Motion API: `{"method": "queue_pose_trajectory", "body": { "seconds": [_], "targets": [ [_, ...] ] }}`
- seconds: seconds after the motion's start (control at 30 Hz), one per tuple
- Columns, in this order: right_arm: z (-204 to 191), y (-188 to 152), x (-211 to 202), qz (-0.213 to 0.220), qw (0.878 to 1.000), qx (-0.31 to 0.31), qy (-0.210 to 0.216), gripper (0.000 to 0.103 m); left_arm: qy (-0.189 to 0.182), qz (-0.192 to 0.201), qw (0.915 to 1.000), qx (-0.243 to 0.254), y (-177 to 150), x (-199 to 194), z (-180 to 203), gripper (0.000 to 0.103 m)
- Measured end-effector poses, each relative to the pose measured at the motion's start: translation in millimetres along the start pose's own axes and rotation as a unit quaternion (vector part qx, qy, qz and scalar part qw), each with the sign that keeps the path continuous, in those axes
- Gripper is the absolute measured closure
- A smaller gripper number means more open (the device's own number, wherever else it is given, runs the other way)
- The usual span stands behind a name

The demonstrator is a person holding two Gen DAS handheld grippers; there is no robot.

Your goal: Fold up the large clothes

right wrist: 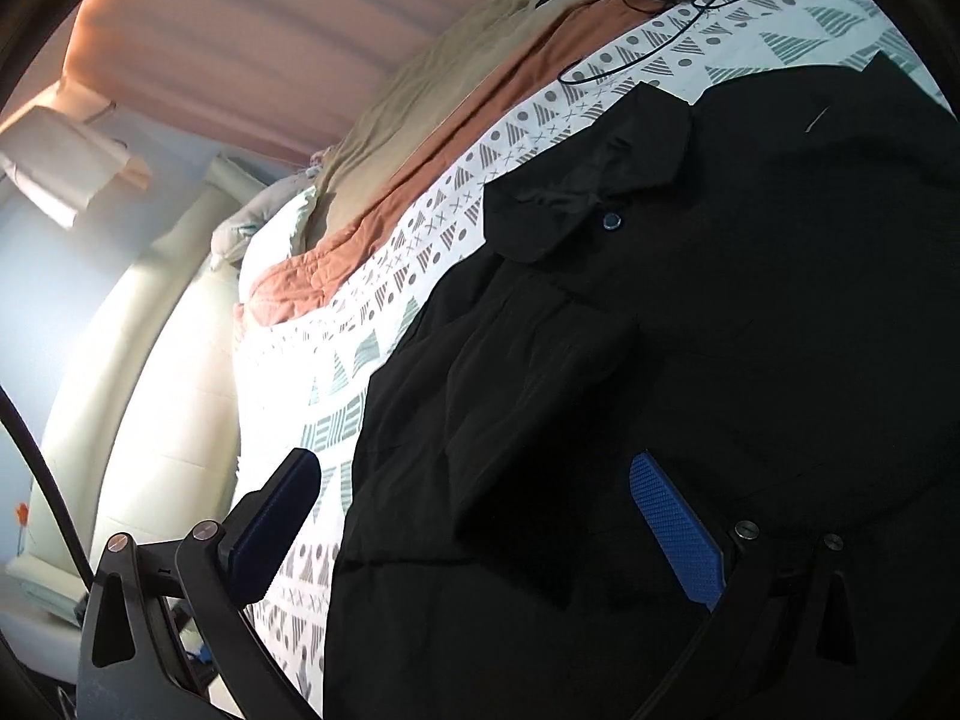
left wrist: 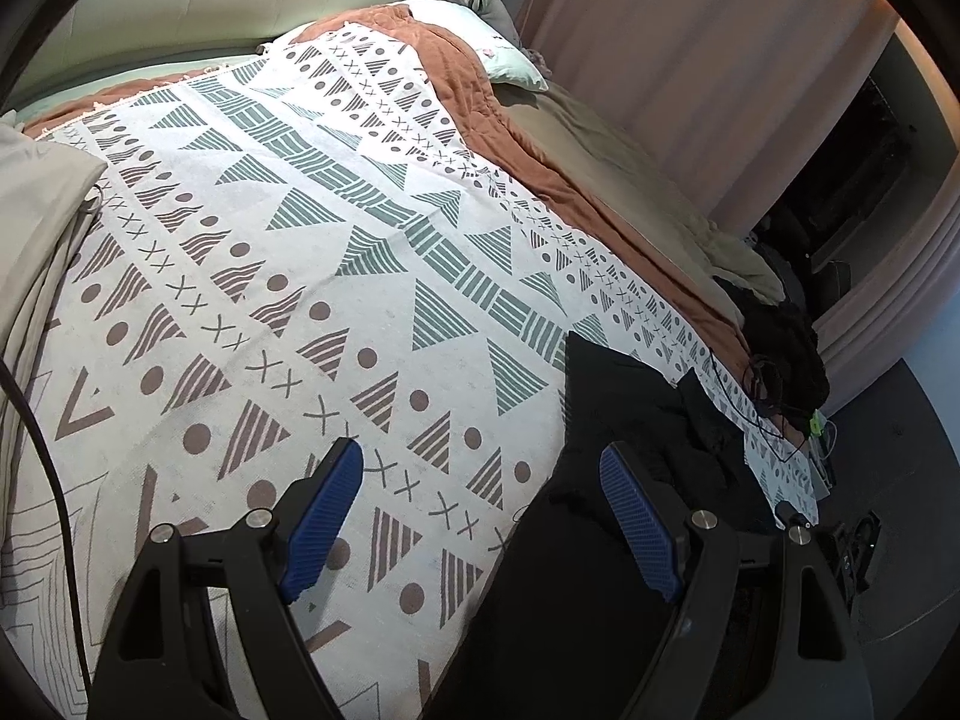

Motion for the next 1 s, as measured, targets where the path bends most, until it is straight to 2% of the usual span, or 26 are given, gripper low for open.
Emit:
{"method": "queue_pose_trajectory", "body": {
  "seconds": [0.1, 0.2, 0.27, 0.37, 0.57, 0.67, 0.77, 0.9, 1.0],
  "targets": [
    [0, 10, 10, 0.004, 1.000, -0.009, -0.001, 0.002, 0.001, -0.003, 1.0000, 0.000, 2, 4, -1, 0.020],
    [-6, 16, 15, 0.012, 1.000, -0.022, 0.017, 0.014, 0.004, -0.004, 1.0000, 0.003, 4, 8, -1, 0.020],
    [-14, 14, 17, 0.012, 0.999, -0.035, 0.031, 0.018, 0.004, -0.006, 1.0000, 0.003, 4, 9, -1, 0.020],
    [-33, 6, 19, 0.006, 0.996, -0.058, 0.061, 0.019, 0.004, -0.007, 1.0000, 0.000, 4, 10, -1, 0.020],
    [-80, -28, 46, -0.053, 0.990, -0.091, 0.095, 0.019, 0.001, -0.005, 1.0000, -0.004, 2, 2, -1, 0.020],
    [-87, -44, 59, -0.075, 0.989, -0.103, 0.078, 0.019, -0.003, -0.003, 0.9999, -0.011, 3, -6, -1, 0.020],
    [-85, -52, 53, -0.075, 0.990, -0.099, 0.067, 0.019, -0.004, -0.002, 1.0000, -0.007, 2, -15, 4, 0.020],
    [-81, -54, 22, -0.048, 0.993, -0.104, 0.034, 0.019, 0.008, 0.005, 0.9999, 0.012, -2, -27, 14, 0.020],
    [-79, -57, -11, -0.026, 0.994, -0.103, -0.006, 0.019, 0.017, 0.012, 0.9994, 0.028, -6, -37, 21, 0.020]
  ]
}}
Point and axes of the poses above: each gripper's, at about its wrist camera, not at the fingertips, and x roughly the way its jaws point, z to its right, y to its top, the point moved 6 cm from there along x, roughly the way its jaws point, and after that the axes turned 13 degrees about -z, right-handed, at the moved point
